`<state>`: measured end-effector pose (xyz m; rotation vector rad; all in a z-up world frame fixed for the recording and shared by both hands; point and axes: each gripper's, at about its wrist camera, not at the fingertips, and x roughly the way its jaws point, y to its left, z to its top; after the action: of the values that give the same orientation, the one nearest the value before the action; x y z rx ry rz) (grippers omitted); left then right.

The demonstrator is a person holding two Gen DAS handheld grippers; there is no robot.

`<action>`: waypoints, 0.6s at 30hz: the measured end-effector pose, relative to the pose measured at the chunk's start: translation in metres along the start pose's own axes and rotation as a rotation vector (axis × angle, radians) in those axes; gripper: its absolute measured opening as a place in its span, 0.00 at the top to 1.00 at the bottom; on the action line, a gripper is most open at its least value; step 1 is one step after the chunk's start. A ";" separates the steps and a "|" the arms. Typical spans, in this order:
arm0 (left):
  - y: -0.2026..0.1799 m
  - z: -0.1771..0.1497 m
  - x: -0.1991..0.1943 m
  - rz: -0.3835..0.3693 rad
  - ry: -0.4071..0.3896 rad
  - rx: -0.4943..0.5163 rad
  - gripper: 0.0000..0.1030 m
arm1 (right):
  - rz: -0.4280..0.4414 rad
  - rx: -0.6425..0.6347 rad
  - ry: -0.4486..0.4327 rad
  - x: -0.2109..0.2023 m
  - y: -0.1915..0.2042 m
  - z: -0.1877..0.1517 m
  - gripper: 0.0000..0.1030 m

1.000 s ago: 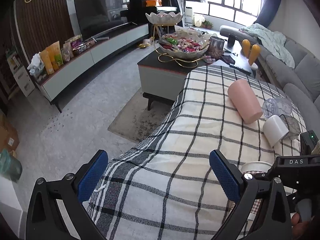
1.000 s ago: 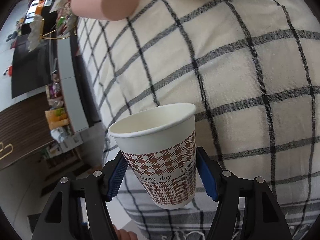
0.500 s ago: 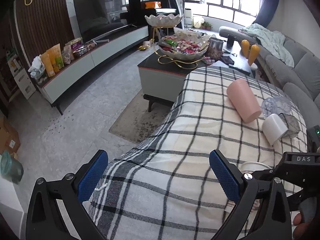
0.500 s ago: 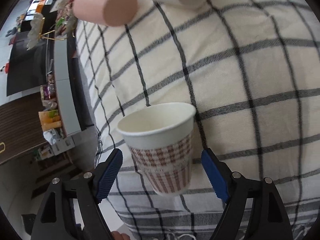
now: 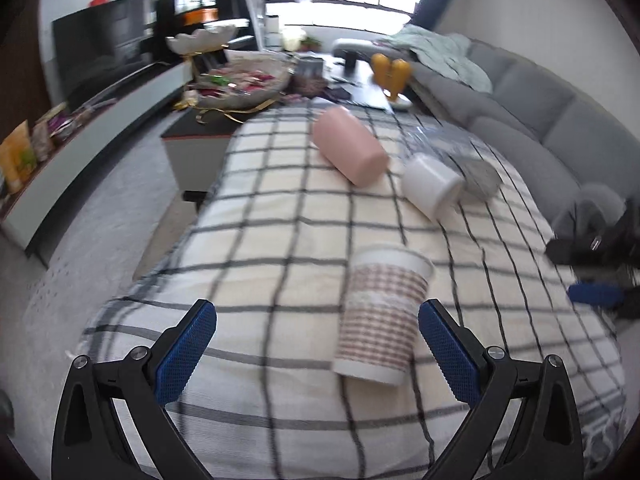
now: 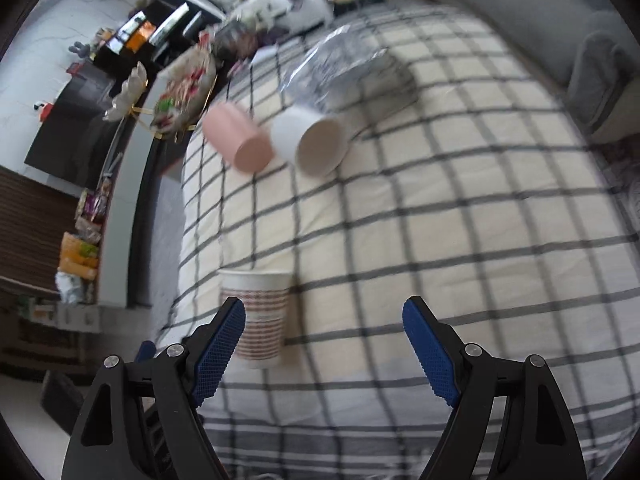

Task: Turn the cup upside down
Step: 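Lift the paper cup with the right gripper and stand it upright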

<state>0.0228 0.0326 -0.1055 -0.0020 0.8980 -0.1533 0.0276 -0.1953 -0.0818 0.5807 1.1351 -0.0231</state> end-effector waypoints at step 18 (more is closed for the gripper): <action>-0.033 -0.025 0.054 -0.035 0.143 0.097 0.19 | -0.031 0.088 -0.078 -0.001 -0.043 -0.014 0.21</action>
<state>0.0323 -0.0053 -0.1605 0.0840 1.0330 -0.2317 0.0021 -0.2265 -0.1030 0.6350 1.0711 -0.1214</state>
